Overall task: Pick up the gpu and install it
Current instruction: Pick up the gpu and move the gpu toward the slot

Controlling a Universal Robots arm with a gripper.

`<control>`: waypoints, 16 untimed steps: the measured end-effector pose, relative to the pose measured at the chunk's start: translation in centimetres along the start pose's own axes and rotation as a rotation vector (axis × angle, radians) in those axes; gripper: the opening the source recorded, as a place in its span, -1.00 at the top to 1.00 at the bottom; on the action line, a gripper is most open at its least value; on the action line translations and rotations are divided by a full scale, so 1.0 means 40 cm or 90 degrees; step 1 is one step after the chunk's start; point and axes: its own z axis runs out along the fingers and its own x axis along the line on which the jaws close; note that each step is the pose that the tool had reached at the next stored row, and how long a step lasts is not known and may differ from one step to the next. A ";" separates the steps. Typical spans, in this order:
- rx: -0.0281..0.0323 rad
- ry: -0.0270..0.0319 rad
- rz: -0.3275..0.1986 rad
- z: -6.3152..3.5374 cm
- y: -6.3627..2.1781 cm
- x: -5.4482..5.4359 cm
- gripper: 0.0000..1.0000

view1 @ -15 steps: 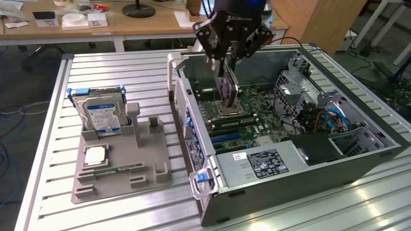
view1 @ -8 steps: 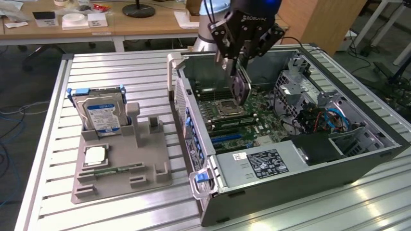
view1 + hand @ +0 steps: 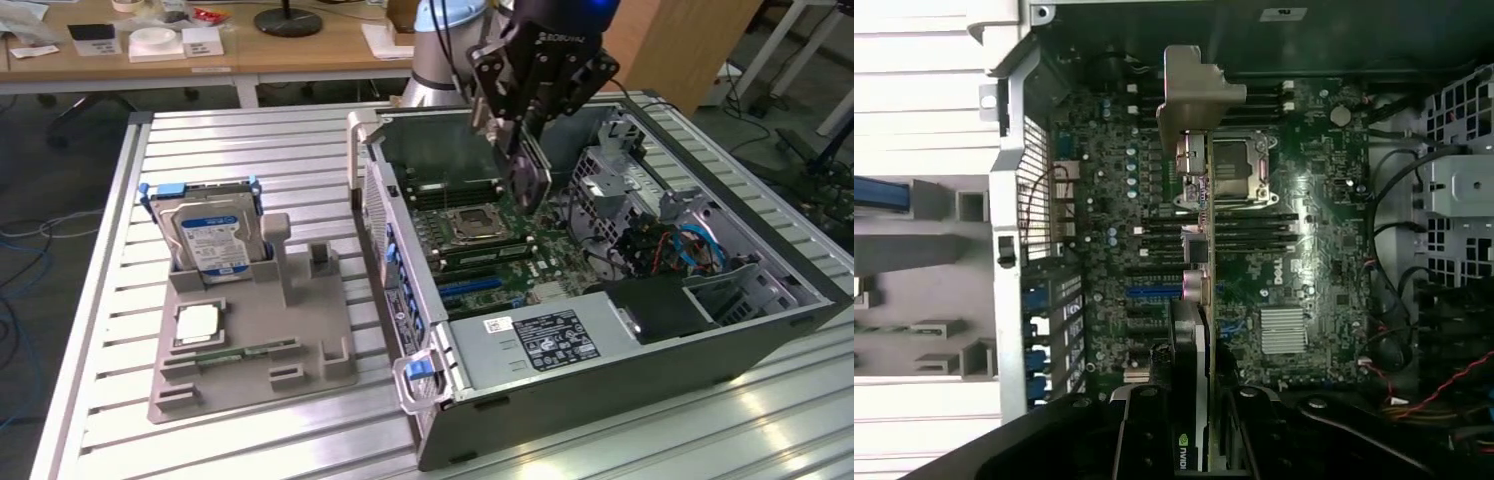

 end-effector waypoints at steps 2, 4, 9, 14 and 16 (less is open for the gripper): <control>-0.0002 0.0000 0.000 0.000 0.001 -0.016 0.47; -0.0003 0.0000 0.000 0.000 0.002 -0.029 0.47; -0.0003 0.0000 0.000 0.000 0.003 -0.056 0.47; -0.0003 0.0000 0.000 0.000 0.003 -0.058 0.47; -0.0003 0.0000 0.000 0.000 0.003 -0.058 0.47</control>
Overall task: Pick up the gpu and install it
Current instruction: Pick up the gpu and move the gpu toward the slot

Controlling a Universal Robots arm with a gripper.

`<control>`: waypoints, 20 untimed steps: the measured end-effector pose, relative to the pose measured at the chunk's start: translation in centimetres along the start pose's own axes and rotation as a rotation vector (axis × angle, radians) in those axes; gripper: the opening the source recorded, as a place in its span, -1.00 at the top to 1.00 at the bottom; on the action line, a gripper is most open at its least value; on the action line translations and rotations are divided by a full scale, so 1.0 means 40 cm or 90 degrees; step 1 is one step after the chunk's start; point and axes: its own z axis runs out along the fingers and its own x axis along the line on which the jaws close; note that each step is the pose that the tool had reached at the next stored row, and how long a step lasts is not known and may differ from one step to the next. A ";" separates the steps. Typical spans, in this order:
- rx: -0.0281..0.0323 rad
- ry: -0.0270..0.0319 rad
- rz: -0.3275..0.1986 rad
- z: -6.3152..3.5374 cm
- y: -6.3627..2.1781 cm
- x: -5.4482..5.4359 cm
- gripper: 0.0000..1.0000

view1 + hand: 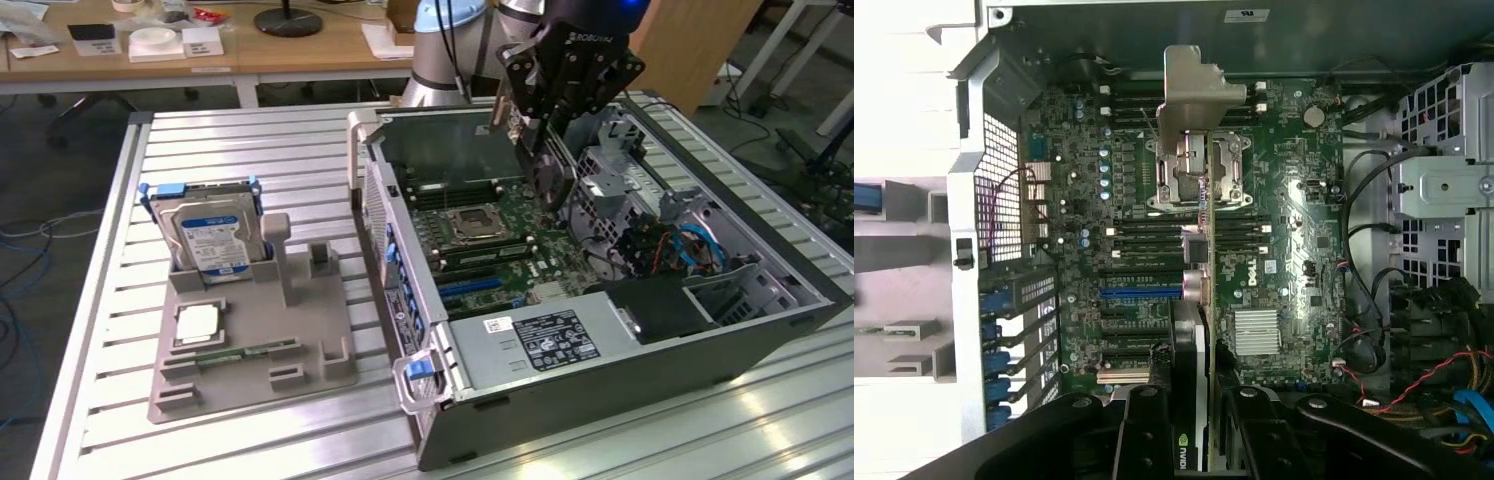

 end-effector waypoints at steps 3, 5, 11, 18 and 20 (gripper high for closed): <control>0.0000 0.0000 0.000 0.000 0.000 0.000 0.47; 0.0000 0.0000 0.000 0.000 0.000 -0.001 0.47; 0.0000 0.0000 0.000 0.000 0.001 -0.020 0.47; 0.0000 0.0000 0.000 0.000 0.003 -0.061 0.47; 0.0000 0.0000 0.000 0.000 0.004 -0.075 0.47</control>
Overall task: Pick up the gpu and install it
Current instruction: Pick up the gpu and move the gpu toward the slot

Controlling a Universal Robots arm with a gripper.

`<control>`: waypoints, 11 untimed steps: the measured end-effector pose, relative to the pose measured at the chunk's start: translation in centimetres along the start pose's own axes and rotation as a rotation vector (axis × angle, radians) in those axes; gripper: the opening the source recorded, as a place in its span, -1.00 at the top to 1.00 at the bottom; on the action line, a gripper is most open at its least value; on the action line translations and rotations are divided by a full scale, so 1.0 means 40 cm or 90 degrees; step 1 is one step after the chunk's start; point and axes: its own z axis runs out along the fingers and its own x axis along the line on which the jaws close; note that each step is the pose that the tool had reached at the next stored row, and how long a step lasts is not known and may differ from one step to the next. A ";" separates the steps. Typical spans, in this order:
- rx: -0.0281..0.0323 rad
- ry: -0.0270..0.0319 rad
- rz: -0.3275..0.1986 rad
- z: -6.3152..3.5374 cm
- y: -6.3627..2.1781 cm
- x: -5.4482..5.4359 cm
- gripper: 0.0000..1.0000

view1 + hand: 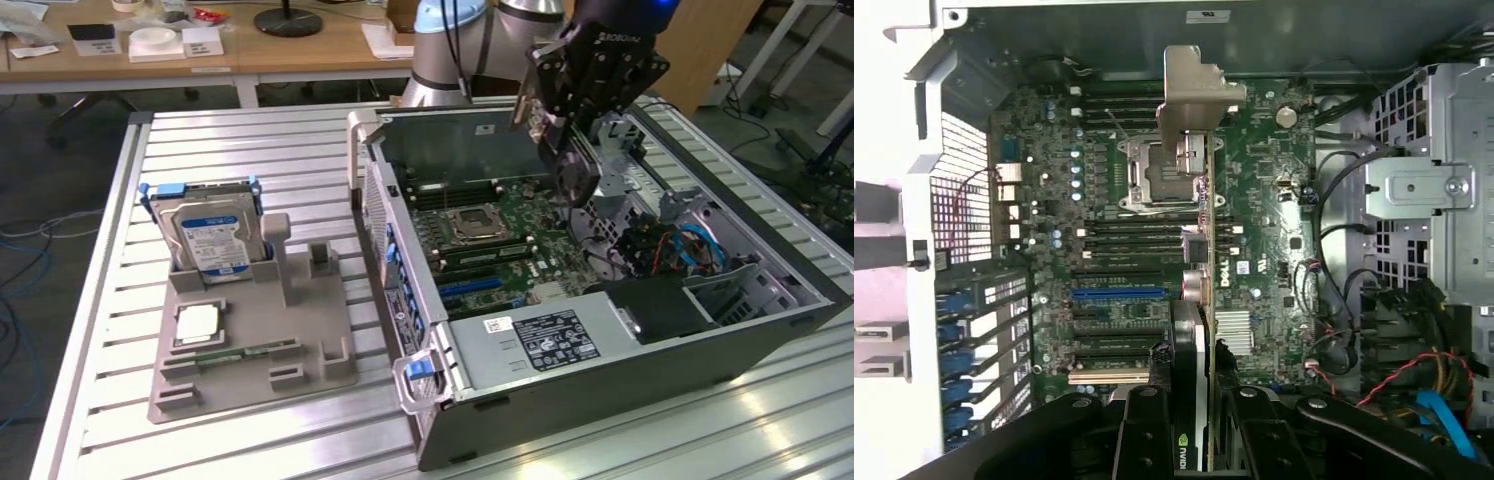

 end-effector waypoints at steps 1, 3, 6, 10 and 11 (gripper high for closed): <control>0.0000 0.0000 0.000 0.000 0.000 -0.007 0.47; 0.0001 0.0000 0.000 0.000 0.001 -0.020 0.47; 0.0001 0.0000 0.000 0.000 0.002 -0.041 0.47; 0.0000 0.0000 0.000 0.000 0.003 -0.058 0.47; 0.0000 0.0000 0.000 0.000 0.003 -0.058 0.47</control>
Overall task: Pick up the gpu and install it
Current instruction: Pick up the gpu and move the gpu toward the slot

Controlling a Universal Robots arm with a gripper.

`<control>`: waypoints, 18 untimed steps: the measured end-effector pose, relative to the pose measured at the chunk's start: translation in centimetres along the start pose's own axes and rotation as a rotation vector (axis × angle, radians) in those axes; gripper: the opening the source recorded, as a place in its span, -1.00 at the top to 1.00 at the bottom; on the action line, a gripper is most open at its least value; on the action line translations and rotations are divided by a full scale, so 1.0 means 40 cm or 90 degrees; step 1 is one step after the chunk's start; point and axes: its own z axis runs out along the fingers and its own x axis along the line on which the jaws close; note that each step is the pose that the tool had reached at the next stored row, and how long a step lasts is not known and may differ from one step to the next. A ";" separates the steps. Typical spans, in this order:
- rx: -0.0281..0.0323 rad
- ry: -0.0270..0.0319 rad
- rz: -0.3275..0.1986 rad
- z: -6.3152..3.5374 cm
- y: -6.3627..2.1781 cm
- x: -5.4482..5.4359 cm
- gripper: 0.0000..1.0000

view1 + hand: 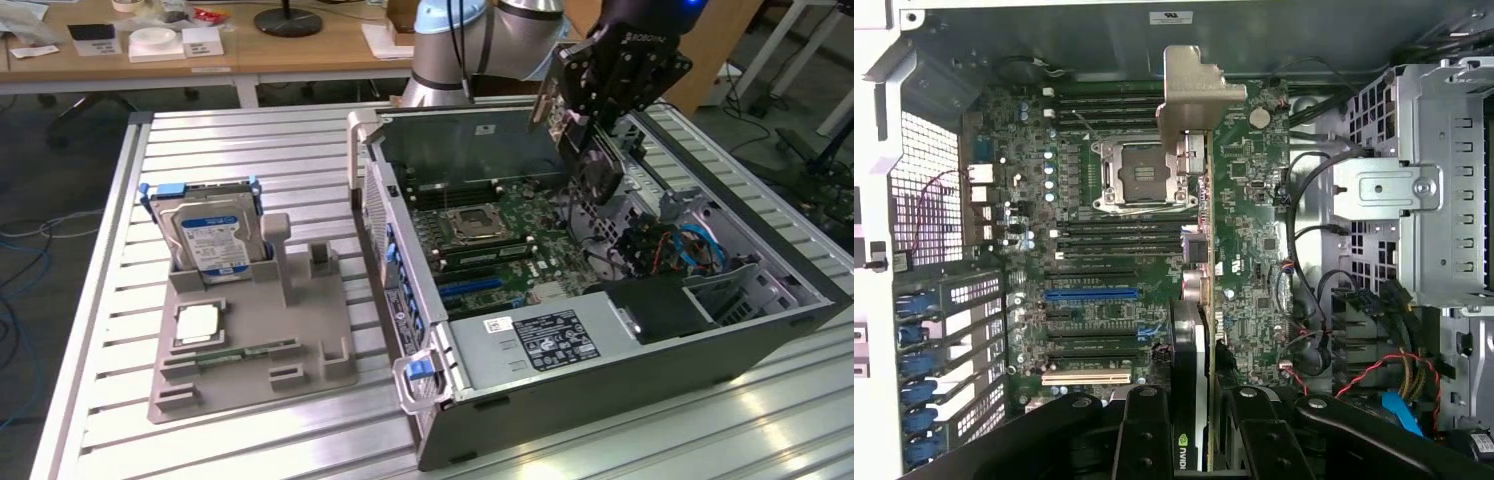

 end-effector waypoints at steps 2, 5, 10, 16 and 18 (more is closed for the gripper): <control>0.0000 0.0000 0.000 0.000 0.000 0.000 0.47; 0.0000 0.0000 0.000 0.000 0.000 -0.001 0.47; 0.0000 0.0000 0.000 0.000 0.002 -0.029 0.47; 0.0000 -0.0001 0.000 0.000 0.004 -0.074 0.47; 0.0000 0.0000 0.000 0.000 0.004 -0.075 0.47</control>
